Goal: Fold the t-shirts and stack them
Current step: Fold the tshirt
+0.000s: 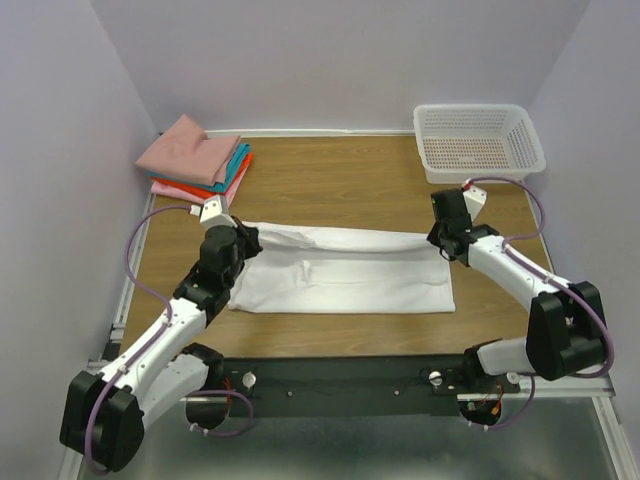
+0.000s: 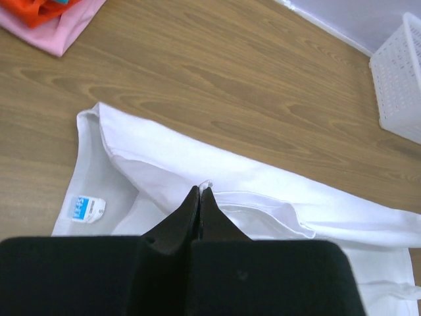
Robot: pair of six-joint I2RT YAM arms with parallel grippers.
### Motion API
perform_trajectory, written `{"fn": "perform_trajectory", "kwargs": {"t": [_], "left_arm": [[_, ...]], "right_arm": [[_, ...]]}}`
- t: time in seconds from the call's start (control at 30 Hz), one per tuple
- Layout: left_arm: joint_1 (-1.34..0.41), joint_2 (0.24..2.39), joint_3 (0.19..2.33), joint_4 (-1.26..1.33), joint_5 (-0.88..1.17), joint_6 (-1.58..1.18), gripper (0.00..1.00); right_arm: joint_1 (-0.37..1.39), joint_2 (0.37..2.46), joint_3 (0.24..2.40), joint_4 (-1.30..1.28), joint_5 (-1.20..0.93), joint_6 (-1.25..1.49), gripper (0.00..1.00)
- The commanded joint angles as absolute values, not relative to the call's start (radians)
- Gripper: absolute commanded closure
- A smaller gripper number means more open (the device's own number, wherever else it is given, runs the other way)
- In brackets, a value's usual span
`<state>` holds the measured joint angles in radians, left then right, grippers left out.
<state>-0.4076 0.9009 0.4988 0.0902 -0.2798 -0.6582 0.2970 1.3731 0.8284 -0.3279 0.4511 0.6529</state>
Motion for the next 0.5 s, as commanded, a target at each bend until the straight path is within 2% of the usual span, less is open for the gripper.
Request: {"fn": "perform_trajectory", "kwargs": {"t": [0.0,0.2,0.3,0.37,0.4,0.43,0.47], "left_arm": [[-0.417,0.824,0.399,0.077,-0.305,-0.754,1.0],[-0.426,0.694,0.272,0.002,-0.327,-0.902,1.0],[-0.426,0.648,0.23,-0.069,-0.339,-0.949,1.0],[-0.428,0.632,0.224,-0.124,-0.334,-0.991,1.0],[-0.428,0.614,0.216,-0.111,-0.303,-0.982,0.84],[-0.429,0.606,0.218,-0.133,-0.299,-0.992,0.7],[-0.431,0.591,0.228,-0.153,-0.293,-1.02,0.47]], "right_arm": [[0.31,1.356,0.769,-0.31,0.419,0.653,0.99],[0.311,1.361,0.73,-0.301,0.443,0.687,0.99],[0.311,1.368,0.712,-0.301,0.489,0.715,0.94],[0.31,1.367,0.69,-0.304,0.518,0.747,0.86],[0.311,1.359,0.683,-0.302,0.525,0.755,0.71],[0.311,1.356,0.678,-0.302,0.523,0.761,0.61],[0.311,1.351,0.669,-0.302,0.523,0.764,0.59]]}}
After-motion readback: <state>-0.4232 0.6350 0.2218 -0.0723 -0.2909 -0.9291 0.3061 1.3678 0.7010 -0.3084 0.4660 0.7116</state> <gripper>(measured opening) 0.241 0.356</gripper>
